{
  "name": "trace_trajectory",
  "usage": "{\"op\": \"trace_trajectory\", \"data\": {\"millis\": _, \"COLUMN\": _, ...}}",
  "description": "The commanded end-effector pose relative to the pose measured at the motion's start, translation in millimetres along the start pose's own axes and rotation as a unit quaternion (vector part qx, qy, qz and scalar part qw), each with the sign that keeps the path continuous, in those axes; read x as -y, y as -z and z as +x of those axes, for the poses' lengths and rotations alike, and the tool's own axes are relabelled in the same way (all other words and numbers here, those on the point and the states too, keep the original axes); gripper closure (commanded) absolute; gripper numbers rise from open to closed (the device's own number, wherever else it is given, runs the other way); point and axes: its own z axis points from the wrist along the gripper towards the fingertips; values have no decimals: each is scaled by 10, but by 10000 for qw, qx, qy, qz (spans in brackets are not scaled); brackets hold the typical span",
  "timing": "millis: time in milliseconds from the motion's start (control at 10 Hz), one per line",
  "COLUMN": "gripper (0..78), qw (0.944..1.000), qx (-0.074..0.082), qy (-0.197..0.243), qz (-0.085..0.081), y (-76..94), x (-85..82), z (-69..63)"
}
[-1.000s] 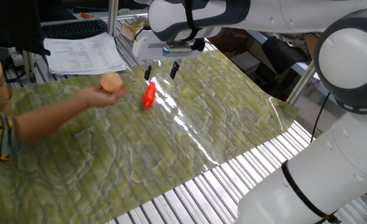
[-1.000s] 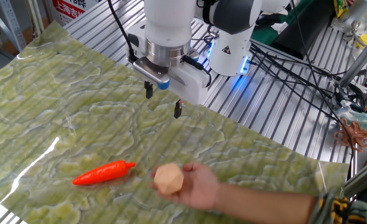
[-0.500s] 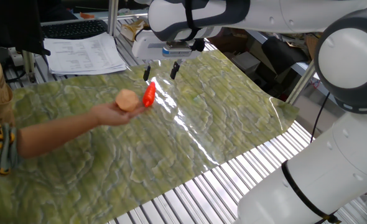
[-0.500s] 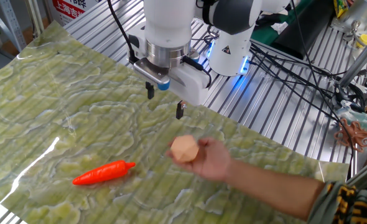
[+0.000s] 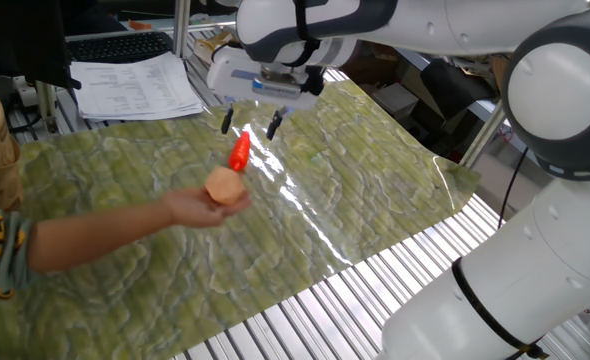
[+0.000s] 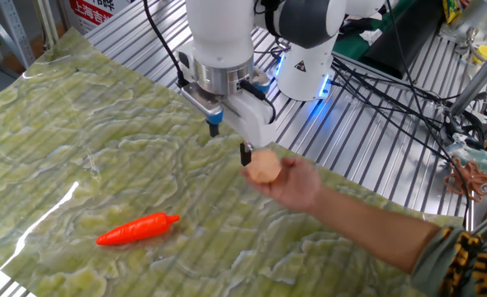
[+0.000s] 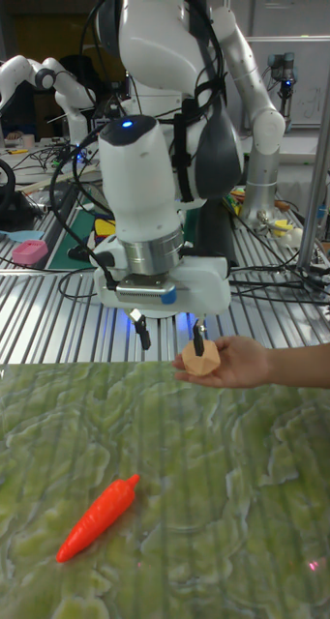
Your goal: Receive something handed over by a human
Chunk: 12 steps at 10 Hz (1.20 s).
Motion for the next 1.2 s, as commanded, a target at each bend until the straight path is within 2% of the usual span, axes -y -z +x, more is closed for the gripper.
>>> {"op": "trace_trajectory", "data": {"millis": 100, "gripper": 2, "qw": 9981, "qx": -203, "qy": -366, "qz": 449, "y": -89, "x": -92, "z": 77}}
{"op": "trace_trajectory", "data": {"millis": 200, "gripper": 2, "qw": 9949, "qx": -248, "qy": -111, "qz": 968, "y": -89, "x": -92, "z": 77}}
{"op": "trace_trajectory", "data": {"millis": 300, "gripper": 2, "qw": 9936, "qx": -294, "qy": -56, "qz": 1088, "y": -90, "x": -102, "z": 58}}
{"op": "trace_trajectory", "data": {"millis": 500, "gripper": 2, "qw": 9931, "qx": -359, "qy": -78, "qz": 1118, "y": -176, "x": -269, "z": -247}}
{"op": "trace_trajectory", "data": {"millis": 600, "gripper": 2, "qw": 9930, "qx": -358, "qy": -79, "qz": 1126, "y": -203, "x": -295, "z": -294}}
{"op": "trace_trajectory", "data": {"millis": 700, "gripper": 2, "qw": 9925, "qx": -350, "qy": -53, "qz": 1172, "y": -395, "x": -396, "z": -416}}
{"op": "trace_trajectory", "data": {"millis": 800, "gripper": 2, "qw": 9925, "qx": -350, "qy": -53, "qz": 1172, "y": -395, "x": -396, "z": -416}}
{"op": "trace_trajectory", "data": {"millis": 900, "gripper": 2, "qw": 9903, "qx": -467, "qy": 95, "qz": 1302, "y": -610, "x": -475, "z": -463}}
{"op": "trace_trajectory", "data": {"millis": 1200, "gripper": 2, "qw": 9897, "qx": -463, "qy": 79, "qz": 1351, "y": -897, "x": -669, "z": -442}}
